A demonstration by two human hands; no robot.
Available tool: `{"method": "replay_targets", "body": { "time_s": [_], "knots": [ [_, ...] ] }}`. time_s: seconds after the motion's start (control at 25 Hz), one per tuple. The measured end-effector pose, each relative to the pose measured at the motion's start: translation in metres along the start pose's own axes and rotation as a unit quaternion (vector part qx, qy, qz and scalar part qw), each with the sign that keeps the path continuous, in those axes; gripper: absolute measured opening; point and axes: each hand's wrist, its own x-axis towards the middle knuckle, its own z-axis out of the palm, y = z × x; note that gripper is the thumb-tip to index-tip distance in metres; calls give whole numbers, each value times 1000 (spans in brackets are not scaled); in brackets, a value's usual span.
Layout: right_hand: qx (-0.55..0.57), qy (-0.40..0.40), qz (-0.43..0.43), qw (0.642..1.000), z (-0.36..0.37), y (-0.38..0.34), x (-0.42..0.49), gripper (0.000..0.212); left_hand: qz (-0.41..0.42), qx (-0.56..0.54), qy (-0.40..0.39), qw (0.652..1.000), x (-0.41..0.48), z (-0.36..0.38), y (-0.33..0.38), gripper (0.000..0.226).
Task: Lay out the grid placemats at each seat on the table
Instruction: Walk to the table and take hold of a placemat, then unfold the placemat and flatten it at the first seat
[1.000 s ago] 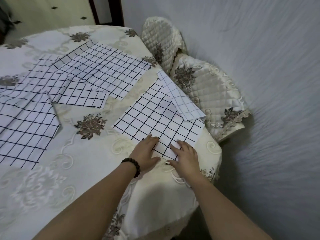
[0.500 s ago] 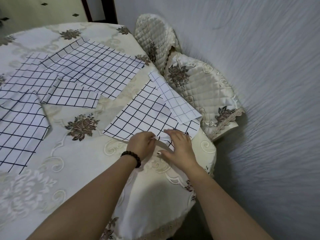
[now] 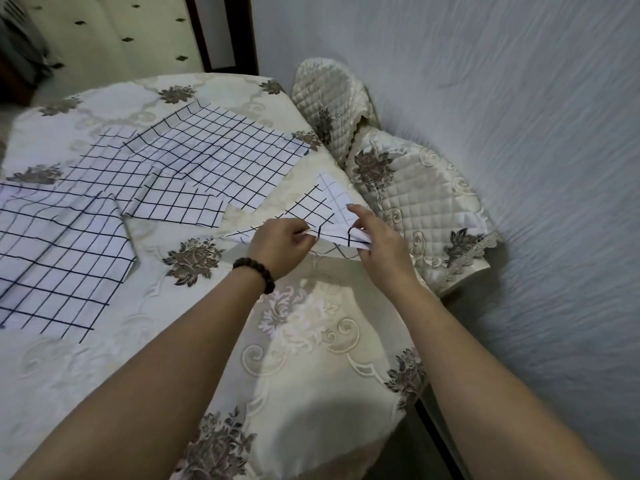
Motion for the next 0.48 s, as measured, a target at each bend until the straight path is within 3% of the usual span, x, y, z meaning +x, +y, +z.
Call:
{"method": "replay_targets", "body": {
  "time_s": [0.12, 0.28, 0.4, 0.48],
  "knots": [
    [30, 12, -17, 999, -14, -23, 19, 60, 15, -8, 1, 1000, 7, -30, 3, 25],
    [87, 61, -96, 990, -36, -55, 48, 14, 8, 20, -8, 1000, 10, -71, -3, 25],
    [149, 103, -63, 981, -58, -65, 67, 18, -37, 37, 1, 999, 4, -102, -23, 23],
    [178, 120, -45, 976, -74, -69, 76, 16, -55, 26, 40, 997, -4, -123, -35, 37]
  ]
}}
